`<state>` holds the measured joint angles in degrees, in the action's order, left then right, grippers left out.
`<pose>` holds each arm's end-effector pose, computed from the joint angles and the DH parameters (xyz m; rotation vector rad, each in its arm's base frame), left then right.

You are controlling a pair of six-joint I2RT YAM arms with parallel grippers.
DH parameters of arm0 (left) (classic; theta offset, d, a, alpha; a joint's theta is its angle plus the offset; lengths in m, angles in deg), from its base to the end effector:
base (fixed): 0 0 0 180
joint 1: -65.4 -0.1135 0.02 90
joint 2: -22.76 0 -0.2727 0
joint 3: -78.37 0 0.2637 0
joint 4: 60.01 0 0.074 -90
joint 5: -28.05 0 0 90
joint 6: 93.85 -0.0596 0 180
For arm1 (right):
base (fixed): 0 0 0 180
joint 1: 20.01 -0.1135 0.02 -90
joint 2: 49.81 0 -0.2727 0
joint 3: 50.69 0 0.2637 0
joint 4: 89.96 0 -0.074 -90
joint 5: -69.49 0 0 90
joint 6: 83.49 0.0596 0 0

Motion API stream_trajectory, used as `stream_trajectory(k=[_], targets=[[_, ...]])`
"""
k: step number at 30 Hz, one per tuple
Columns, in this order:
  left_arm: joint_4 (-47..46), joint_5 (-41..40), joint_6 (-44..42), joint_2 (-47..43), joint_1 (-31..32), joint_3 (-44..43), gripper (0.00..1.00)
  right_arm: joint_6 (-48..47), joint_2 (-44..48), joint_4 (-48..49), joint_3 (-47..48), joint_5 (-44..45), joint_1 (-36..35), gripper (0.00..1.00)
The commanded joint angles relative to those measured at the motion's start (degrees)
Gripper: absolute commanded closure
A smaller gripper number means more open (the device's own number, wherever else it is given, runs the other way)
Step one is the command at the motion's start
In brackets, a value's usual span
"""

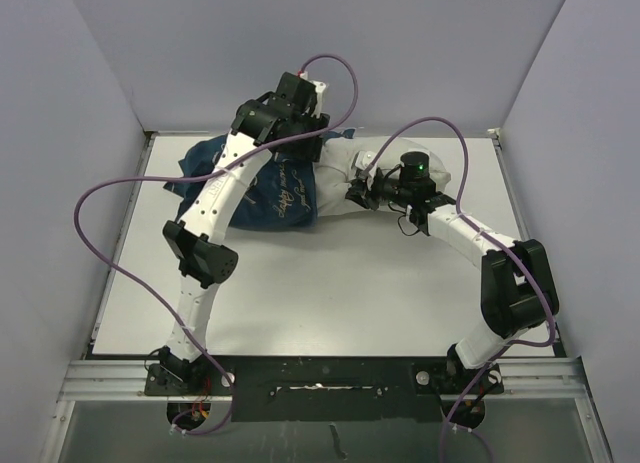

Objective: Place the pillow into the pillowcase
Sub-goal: Stuff the pillow into the pillowcase.

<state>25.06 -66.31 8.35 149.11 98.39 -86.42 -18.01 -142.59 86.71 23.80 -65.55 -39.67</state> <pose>0.4049 -0.2574 0.4001 0.3973 2.3672 -0.2823 0.3545 0.1714 0.2603 -1.1610 1.4957 0.7025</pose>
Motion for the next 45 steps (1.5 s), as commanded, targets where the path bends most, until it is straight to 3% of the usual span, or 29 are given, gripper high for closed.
stream_trajectory(k=[1,2,5,6,8,11,13,16,19,24,26,30,33,37,41,43,45], targets=[[-1.4,-2.9,-2.4,1.2,0.4,-0.6,0.55,1.3,0.3,2.0,0.2,-1.5,-0.7,1.0],[-1.9,-2.8,-2.6,1.6,0.4,-0.6,0.59,1.3,0.4,2.0,0.2,-1.6,-0.7,1.0],[-4.3,-1.7,-2.6,2.3,0.6,-0.8,0.94,1.1,0.6,1.9,0.2,-2.1,-0.8,1.0],[-5.8,-0.6,-2.7,2.3,0.6,-0.8,0.99,1.1,0.8,1.8,0.3,-2.3,-0.8,1.0],[-9.7,4.6,-2.2,2.0,1.5,-1.2,1.0,1.4,1.2,1.9,0.4,-2.8,-0.8,1.0],[-19.8,20.2,1.2,-0.8,3.1,-0.1,1.0,4.7,3.3,4.0,1.8,-4.6,0.0,1.0],[-31.2,35.0,8.0,-4.3,3.8,4.0,1.0,9.8,5.0,6.8,5.3,-6.2,1.8,1.0],[-53.5,45.8,21.4,-9.1,5.6,12.1,1.0,18.8,6.7,13.4,13.4,-9.1,3.8,1.0],[-61.9,48.7,31.6,-10.1,6.8,14.3,1.0,25.9,7.1,17.5,18.6,-9.8,4.5,1.0],[-68.0,50.3,36.9,-13.7,6.5,22.9,1.0,20.3,9.1,9.5,14.7,-4.6,2.8,1.0],[-70.9,49.4,38.1,-17.1,4.9,32.2,1.0,14.7,9.2,4.6,11.2,1.0,3.1,1.0],[-79.6,47.9,42.4,-22.7,-0.1,54.7,1.0,15.5,8.6,4.1,0.7,3.7,6.2,0.99],[-82.2,45.3,41.4,-23.2,-2.4,66.9,1.0,14.9,9.2,4.4,-5.4,-2.4,6.2,0.85],[-82.9,43.3,38.5,-19.5,-3.6,71.8,1.0,9.6,11.6,-0.9,-5.0,-12.9,6.1,0.66],[-84.7,42.2,38.6,-17.9,-4.1,72.3,1.0,-5.4,11.5,-23.9,9.3,-26.1,10.2,0.46],[-84.3,41.7,37.9,-18.2,-4.3,71.8,1.0,-17.6,9.9,-42.8,19.4,-28.0,12.2,0.33],[-83.8,41.5,36.9,-18.8,-4.5,71.5,1.0,-24.7,8.4,-50.7,26.2,-26.7,14.1,0.17]])
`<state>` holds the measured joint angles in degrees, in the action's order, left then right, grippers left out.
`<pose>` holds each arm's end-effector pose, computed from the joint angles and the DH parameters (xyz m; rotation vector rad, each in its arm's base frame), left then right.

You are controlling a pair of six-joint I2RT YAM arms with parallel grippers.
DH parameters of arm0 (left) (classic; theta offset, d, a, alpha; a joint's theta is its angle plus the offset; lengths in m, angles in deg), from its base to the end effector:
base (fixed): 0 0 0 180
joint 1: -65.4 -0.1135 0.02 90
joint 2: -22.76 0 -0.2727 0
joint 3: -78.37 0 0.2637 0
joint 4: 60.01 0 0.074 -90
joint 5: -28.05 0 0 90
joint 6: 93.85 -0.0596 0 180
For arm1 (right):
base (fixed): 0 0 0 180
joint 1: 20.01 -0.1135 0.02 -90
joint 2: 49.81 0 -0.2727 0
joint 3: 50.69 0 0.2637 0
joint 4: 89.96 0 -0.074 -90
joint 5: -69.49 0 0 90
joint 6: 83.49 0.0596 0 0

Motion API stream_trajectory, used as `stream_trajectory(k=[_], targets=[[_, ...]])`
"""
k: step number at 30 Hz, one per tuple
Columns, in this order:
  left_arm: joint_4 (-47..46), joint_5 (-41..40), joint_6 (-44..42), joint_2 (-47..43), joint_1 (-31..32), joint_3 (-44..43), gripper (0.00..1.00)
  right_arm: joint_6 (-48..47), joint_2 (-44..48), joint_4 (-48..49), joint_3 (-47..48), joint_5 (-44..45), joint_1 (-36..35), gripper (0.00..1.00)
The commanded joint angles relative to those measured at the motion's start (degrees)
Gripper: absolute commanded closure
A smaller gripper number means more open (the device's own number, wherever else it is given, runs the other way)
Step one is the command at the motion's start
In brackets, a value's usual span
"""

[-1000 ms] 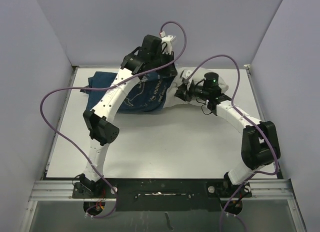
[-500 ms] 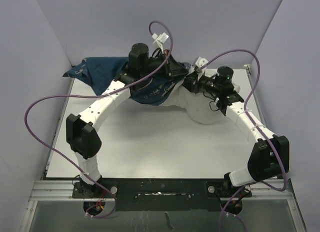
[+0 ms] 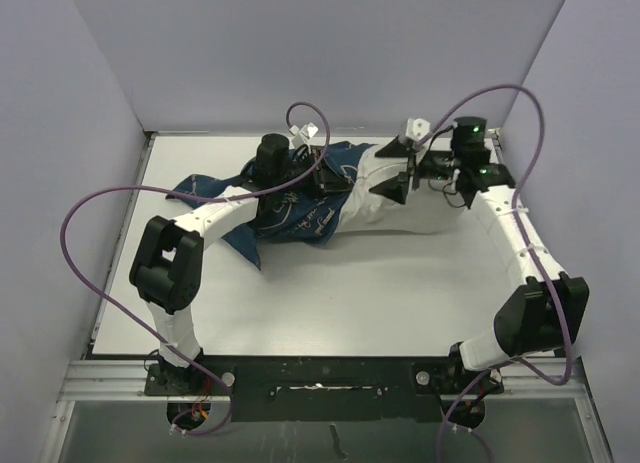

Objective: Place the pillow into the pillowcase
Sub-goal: Stuff the pillow into the pillowcase.

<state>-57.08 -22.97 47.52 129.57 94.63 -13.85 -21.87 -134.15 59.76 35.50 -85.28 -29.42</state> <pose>0.3908 -0.2616 0.2719 0.1295 2.1337 -1.5394 0.3306 0.1094 0.3461 -1.1943 1.4439 0.9245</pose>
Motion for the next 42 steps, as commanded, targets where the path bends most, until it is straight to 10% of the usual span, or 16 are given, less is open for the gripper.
stream_trajectory(k=[1,11,17,22,25,35,42], targets=[[-1.7,-1.7,-2.4,0.3,-0.8,-1.0,1.0,-23.5,-0.6,-25.8,16.3,-4.1,4.2,0.07],[-2.4,-0.7,-2.6,-4.2,-1.3,-1.9,1.0,-47.3,-15.3,-42.6,20.5,16.4,2.0,0.08],[-11.5,0.1,7.1,-4.1,1.7,-10.5,1.0,-32.3,-17.9,-33.8,23.9,8.7,-1.6,1.0],[-8.3,-1.9,10.4,2.5,7.0,-31.7,1.0,41.4,-7.7,25.6,21.2,-1.9,-1.2,1.0],[-12.3,-5.5,14.8,2.2,7.6,-31.7,1.0,59.5,-7.3,38.4,24.1,1.0,1.6,1.0],[-10.8,-8.9,14.4,-5.6,7.7,-15.7,1.0,54.1,6.5,29.2,12.3,13.4,1.3,1.0],[-19.2,-8.8,25.4,-4.0,9.2,-13.3,1.0,56.5,12.3,25.0,4.7,24.7,-12.0,1.0]])
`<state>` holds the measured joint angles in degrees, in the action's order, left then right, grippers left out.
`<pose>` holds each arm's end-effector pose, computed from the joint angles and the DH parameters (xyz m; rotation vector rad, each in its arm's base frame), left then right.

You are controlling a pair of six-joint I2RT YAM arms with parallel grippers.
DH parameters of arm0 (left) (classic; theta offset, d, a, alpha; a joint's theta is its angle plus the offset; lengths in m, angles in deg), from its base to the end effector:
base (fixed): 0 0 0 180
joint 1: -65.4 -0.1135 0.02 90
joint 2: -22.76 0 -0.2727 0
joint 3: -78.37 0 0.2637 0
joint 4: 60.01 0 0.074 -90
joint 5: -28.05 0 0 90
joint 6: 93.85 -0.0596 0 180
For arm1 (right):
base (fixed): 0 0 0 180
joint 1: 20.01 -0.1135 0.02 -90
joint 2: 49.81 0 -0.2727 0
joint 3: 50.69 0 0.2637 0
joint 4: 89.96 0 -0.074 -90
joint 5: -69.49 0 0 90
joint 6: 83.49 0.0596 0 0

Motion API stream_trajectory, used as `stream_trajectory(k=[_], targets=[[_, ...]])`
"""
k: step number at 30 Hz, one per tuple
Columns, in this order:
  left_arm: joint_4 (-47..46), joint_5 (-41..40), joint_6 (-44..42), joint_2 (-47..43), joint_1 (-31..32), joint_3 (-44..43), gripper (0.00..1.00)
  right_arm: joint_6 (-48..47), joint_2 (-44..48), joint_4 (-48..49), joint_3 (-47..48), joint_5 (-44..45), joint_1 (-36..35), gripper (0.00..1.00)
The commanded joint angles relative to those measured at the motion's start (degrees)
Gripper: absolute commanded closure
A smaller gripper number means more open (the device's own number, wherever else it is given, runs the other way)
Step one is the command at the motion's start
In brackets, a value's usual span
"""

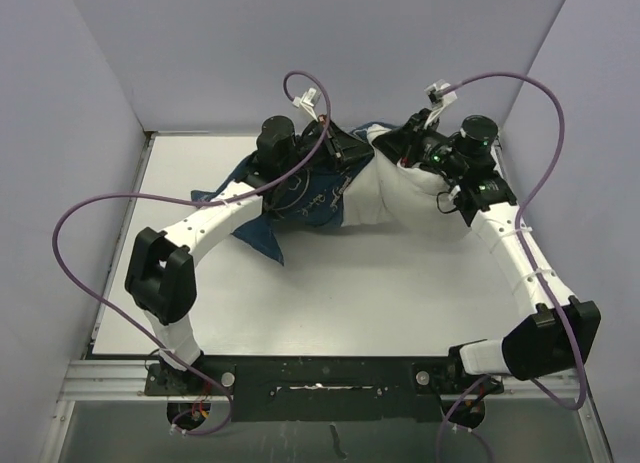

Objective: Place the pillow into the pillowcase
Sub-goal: Stuff the pillow into the pillowcase.

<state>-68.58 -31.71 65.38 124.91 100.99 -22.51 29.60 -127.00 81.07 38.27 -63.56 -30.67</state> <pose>0.3611 -0.2953 0.3902 0.0076 1.7661 -1.7984 0.3218 0.1020 0.4389 -0.4568 1.5637 1.0268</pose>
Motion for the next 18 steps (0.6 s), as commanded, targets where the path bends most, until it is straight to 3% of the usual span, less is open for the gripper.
stream_trajectory(k=[1,3,6,9,12,18], targets=[[-6.2,1.4,6.9,0.6,3.7,-7.1,1.0,2.7,6.6,2.8,3.2,3.7,-13.9,1.0],[-1.4,2.2,4.3,-0.7,4.4,-11.1,1.0,-2.4,9.6,1.7,4.1,7.5,-18.6,1.0],[2.9,0.7,1.5,-3.9,3.7,-9.7,1.0,-3.8,10.6,0.0,-0.5,16.6,-19.2,1.0],[1.2,-0.4,3.4,-3.4,0.9,-3.3,1.0,2.1,8.1,1.3,-12.2,27.3,-13.9,1.0],[-4.0,1.2,6.7,3.0,-2.2,-0.2,1.0,9.6,1.9,1.9,-17.1,29.2,-9.4,1.0],[-6.3,6.0,3.6,18.2,-2.9,-16.2,1.0,6.4,-5.1,10.7,-19.5,30.1,-7.8,1.0]])
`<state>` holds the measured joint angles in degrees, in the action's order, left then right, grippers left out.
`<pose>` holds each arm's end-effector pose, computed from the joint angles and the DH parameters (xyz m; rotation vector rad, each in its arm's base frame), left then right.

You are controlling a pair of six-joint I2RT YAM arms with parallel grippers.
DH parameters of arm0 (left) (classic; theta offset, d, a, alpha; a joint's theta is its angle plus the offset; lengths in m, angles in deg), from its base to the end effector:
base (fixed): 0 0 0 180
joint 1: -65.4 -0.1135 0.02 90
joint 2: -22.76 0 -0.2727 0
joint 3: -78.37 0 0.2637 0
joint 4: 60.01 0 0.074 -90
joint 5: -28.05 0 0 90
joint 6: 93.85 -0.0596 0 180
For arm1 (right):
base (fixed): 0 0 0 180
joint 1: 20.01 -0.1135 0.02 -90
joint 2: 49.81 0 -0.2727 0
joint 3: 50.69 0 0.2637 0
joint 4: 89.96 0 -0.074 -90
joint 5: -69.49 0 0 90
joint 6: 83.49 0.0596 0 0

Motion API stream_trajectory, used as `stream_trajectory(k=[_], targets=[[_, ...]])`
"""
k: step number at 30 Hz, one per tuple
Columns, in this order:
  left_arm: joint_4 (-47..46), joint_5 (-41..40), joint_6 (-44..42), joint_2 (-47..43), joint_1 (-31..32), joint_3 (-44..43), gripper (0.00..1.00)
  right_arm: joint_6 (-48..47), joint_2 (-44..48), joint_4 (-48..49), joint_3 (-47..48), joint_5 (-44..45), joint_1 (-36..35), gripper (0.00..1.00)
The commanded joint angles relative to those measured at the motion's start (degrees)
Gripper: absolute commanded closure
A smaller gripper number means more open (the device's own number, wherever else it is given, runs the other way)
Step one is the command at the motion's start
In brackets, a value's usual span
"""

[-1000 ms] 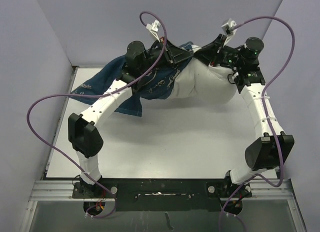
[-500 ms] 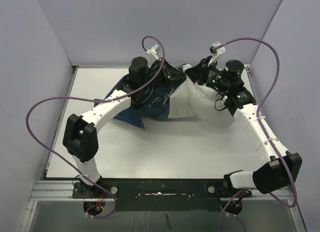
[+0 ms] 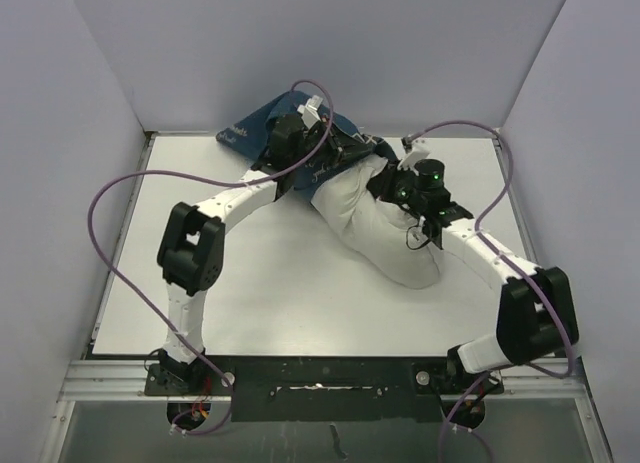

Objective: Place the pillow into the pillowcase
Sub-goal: Stuff the pillow into the pillowcase.

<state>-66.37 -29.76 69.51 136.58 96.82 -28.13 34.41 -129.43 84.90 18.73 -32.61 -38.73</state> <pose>0.4239 -0.2961 0.3273 -0.1729 1.9265 -1.7773 0.3350 0.1267 0.3000 -0.0010 1.9014 0.7564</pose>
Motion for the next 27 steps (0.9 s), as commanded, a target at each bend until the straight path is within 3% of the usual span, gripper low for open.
stream_trajectory(k=[1,6,12,16,19,23,27], targets=[[-7.7,4.1,-1.6,7.8,1.3,-12.5,1.0,0.6,-4.1,8.0,0.2,-1.4,1.2,1.0],[-9.5,6.7,-1.8,12.1,2.1,-15.7,1.0,0.7,-13.8,11.2,3.1,-3.3,9.6,1.0],[-10.6,6.1,-2.1,15.7,6.6,-17.6,1.0,-3.0,-22.6,14.3,11.5,-2.0,14.8,1.0],[-10.0,6.2,-0.8,20.2,8.9,-25.2,1.0,-0.9,-27.4,14.1,13.9,-8.9,17.3,0.95],[-5.1,5.6,-1.9,24.9,9.5,-30.9,1.0,2.1,-27.0,17.1,11.8,-17.4,16.5,0.86],[2.0,4.9,-3.9,30.6,9.7,-39.2,1.0,5.9,-22.8,22.5,8.2,-27.4,13.4,0.82],[20.4,3.2,-18.5,27.4,12.6,-51.2,1.0,18.9,-17.9,28.7,6.2,-35.4,13.8,0.84]])
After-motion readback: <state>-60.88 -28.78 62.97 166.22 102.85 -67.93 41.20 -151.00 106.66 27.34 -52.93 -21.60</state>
